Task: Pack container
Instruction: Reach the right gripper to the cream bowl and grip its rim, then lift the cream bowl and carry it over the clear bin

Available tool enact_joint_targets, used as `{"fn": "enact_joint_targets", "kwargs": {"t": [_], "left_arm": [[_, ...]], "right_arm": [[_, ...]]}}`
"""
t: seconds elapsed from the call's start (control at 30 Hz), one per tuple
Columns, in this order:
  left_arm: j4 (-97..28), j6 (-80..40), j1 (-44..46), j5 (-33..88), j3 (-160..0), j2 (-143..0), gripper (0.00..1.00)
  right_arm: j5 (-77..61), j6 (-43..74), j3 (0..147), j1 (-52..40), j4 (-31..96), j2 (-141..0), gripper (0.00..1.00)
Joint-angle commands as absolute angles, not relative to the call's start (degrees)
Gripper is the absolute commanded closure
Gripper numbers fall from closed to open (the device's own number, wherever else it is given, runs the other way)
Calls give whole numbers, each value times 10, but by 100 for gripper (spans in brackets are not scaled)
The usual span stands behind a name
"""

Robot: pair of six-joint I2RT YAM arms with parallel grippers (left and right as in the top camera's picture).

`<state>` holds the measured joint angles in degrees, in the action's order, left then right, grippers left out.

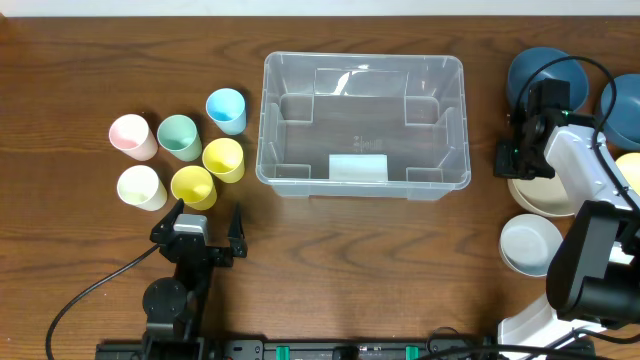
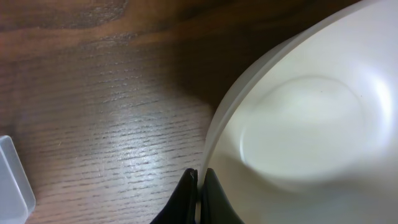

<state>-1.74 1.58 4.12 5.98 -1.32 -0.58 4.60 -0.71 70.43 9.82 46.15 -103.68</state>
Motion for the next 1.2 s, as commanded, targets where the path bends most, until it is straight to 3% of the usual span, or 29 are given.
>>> {"fn": "enact_joint_targets", "kwargs": {"t": [0.0,0.27,0.67,0.87,1.17], "left_arm": [[-36,23,38,67,-2,-2,2],[-36,23,38,67,-2,-2,2],[-36,23,38,67,-2,-2,2],[-36,23,38,67,-2,-2,2],[-36,23,38,67,-2,-2,2]], "right_arm": [[53,-8,707,97,456,-1039,99],[54,-14,777,96,484,-1039,99],[12,-62,1083,60,719,-1028,99],[-22,-100,1222,-69,779,-1025,99],[25,-81,1230,-277,688,-1065,99]]}}
